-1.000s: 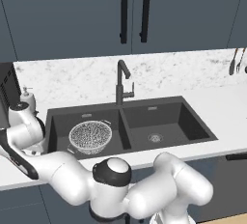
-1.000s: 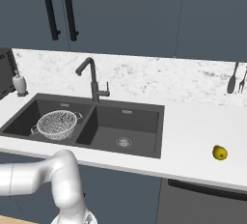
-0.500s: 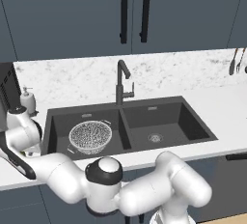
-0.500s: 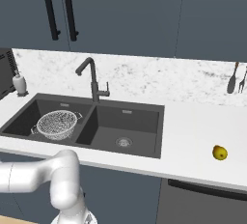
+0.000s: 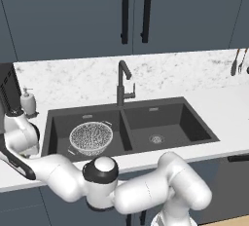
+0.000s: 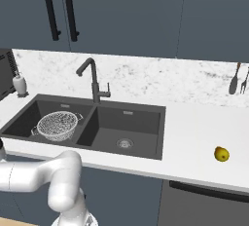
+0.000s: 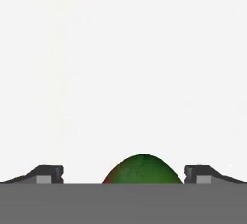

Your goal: Put the colander in the sink, put the mango, pear in the colander, and turn on the sink faucet and pour water over the colander.

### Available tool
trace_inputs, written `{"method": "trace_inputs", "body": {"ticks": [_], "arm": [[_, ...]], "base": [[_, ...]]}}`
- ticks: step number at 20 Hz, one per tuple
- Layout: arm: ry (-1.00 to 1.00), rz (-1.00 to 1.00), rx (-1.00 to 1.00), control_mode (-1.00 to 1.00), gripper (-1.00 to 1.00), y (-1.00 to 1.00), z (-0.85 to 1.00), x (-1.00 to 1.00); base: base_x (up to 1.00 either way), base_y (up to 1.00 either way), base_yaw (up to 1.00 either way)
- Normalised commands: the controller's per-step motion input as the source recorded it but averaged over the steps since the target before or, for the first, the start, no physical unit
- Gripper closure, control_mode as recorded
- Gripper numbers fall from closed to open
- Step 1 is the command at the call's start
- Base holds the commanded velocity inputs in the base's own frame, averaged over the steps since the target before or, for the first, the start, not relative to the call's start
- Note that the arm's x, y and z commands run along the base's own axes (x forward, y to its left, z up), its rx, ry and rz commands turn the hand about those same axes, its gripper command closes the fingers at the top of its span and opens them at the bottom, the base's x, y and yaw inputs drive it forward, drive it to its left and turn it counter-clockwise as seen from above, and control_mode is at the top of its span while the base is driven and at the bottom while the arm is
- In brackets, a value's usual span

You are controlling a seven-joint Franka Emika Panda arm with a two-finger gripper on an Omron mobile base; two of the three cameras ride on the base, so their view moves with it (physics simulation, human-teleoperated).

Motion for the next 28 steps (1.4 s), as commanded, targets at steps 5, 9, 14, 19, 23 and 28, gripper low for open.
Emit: {"method": "trace_inputs", "body": {"ticks": [5,9,14,19,23,28], "arm": [[0.08,0.00,0.00,-1.00,-1.00,0.05,-0.28,-0.03],[0.05,0.00,0.00,-1.00,1.00,0.00,-0.28,-0.02],[0.02,0.02,-0.03,-1.00,1.00,-0.01,-0.26,-0.25],[-0.04,0.02,-0.15,-1.00,1.00,-0.15,-0.11,-0.36],[-0.10,0.00,-0.16,-1.00,1.00,-0.42,0.05,-0.09],[-0.11,0.00,-0.10,-1.00,1.00,-0.68,0.16,0.00]], "base": [[0.00,0.00,0.00],[0.00,0.00,0.00],[0.00,0.00,0.00],[0.00,0.00,0.00],[0.00,0.00,0.00],[0.00,0.00,0.00]]}}
